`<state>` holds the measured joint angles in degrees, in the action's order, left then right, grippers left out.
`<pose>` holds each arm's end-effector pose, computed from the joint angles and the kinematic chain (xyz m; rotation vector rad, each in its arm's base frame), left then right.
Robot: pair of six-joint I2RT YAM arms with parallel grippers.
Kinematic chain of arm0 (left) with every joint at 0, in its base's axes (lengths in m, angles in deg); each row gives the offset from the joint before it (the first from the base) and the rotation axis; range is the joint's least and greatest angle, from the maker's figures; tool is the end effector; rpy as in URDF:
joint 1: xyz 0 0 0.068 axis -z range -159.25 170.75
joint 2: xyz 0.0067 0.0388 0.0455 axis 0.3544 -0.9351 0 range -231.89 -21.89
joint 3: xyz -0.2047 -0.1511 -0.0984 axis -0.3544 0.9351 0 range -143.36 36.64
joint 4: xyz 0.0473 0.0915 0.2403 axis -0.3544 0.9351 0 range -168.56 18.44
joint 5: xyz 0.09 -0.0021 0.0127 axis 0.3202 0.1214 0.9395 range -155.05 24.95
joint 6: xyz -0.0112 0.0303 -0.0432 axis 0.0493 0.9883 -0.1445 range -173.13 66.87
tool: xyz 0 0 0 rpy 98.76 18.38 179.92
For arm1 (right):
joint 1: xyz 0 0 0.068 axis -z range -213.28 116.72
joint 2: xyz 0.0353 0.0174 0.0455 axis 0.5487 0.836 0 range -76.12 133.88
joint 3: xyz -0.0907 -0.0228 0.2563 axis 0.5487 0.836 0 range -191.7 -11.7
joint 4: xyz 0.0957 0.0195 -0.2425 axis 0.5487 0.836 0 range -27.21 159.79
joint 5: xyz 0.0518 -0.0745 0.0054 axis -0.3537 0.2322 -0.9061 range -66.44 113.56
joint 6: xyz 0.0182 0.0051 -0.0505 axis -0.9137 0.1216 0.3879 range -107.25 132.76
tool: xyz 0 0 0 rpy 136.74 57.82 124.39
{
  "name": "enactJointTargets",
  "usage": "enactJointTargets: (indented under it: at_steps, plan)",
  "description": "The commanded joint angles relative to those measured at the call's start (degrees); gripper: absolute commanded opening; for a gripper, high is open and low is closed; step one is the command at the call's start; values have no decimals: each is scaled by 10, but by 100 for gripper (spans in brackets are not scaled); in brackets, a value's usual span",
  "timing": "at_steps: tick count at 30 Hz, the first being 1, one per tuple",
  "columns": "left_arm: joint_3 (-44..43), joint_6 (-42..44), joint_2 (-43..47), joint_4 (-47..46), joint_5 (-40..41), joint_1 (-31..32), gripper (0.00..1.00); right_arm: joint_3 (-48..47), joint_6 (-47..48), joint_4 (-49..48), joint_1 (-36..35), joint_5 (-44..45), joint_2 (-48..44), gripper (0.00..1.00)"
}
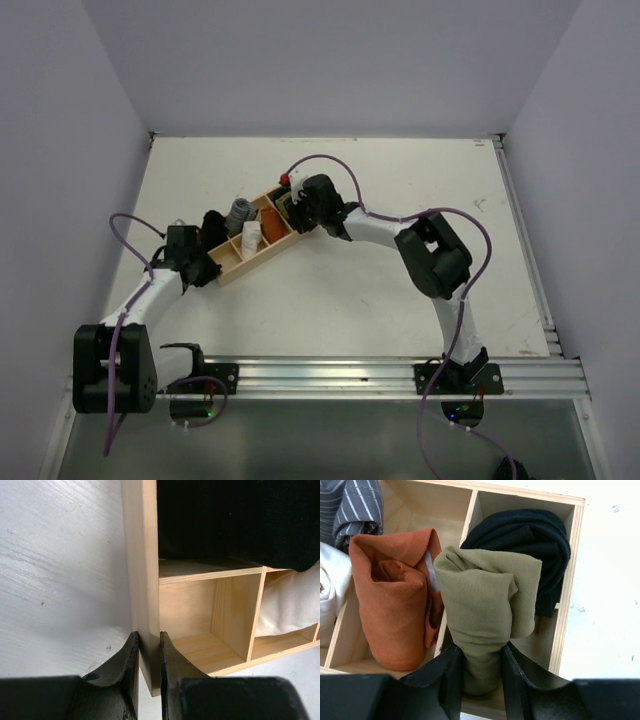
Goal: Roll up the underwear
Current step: Place the rolled underwear into the container
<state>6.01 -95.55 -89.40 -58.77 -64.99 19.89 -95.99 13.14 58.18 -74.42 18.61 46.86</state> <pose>0.2113 0.0033 0.1668 -0.9533 2.4015 -0.2732 0.3617 0.3202 0.1674 -0.8294 2.0448 0.4971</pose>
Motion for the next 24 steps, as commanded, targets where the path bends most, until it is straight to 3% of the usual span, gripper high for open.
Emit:
enactJointTargets:
  at_steps: [1, 10, 24]
  plan:
    - [-7, -21, -9, -27, -53, 2, 0, -14, 30, 89, 5, -38, -17, 37]
    - [-7, -26, -7, -22, -42, 2, 0, -35, 34, 124, 14, -109, -34, 51]
    - [-16, -31, -27, -9, -21, 2, 0, -66, 24, 174, 33, -201, -61, 58]
